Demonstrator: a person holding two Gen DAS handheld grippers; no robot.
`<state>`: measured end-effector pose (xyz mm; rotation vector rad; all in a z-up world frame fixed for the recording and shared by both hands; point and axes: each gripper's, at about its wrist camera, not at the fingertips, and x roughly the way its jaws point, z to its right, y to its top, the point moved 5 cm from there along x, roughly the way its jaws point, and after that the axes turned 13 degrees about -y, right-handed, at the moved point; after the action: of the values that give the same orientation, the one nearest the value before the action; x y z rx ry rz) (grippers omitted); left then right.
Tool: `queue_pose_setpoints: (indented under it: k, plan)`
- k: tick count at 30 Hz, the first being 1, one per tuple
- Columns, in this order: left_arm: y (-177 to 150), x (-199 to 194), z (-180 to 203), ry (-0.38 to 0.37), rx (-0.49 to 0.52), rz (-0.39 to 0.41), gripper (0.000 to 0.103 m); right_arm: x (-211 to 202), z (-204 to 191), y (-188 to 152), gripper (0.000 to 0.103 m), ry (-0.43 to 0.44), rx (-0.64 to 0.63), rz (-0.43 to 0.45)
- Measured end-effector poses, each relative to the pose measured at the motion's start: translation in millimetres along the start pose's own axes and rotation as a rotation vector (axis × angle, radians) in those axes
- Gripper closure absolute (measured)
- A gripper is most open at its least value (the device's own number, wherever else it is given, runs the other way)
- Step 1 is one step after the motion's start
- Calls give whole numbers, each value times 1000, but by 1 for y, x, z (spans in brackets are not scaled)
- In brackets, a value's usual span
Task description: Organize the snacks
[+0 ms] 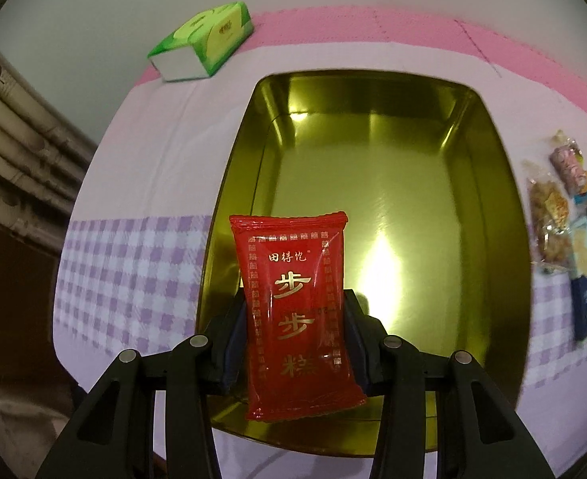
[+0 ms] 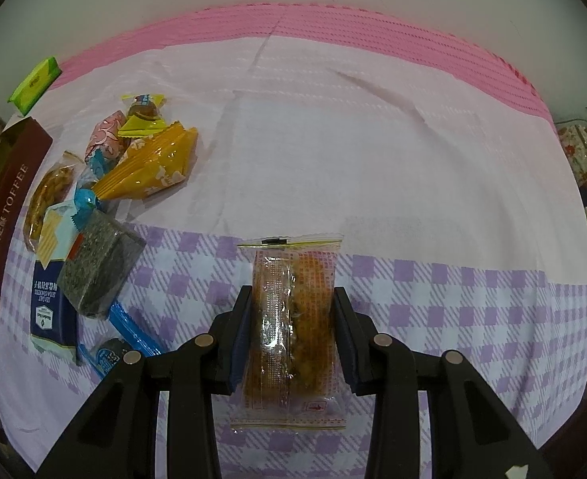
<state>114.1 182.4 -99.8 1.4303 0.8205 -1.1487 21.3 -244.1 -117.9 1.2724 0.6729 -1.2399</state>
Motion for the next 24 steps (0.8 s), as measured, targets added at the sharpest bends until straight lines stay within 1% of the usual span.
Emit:
queue_pose_setpoints:
  k: [6, 14, 19, 24]
  plan:
    - [-4, 8, -11, 0, -6, -11, 58, 1, -1, 4, 68, -3, 6, -24]
    - [-4, 9, -10, 14, 6, 2, 58, 1, -3, 2, 69, -19, 23, -9]
    - [-3, 4, -7, 11, -1, 23, 58, -4, -8, -2, 69, -39, 25, 4]
    - [-1, -12, -5, -22, -45, 72, 57, -11, -7, -5, 69, -43, 51, 26]
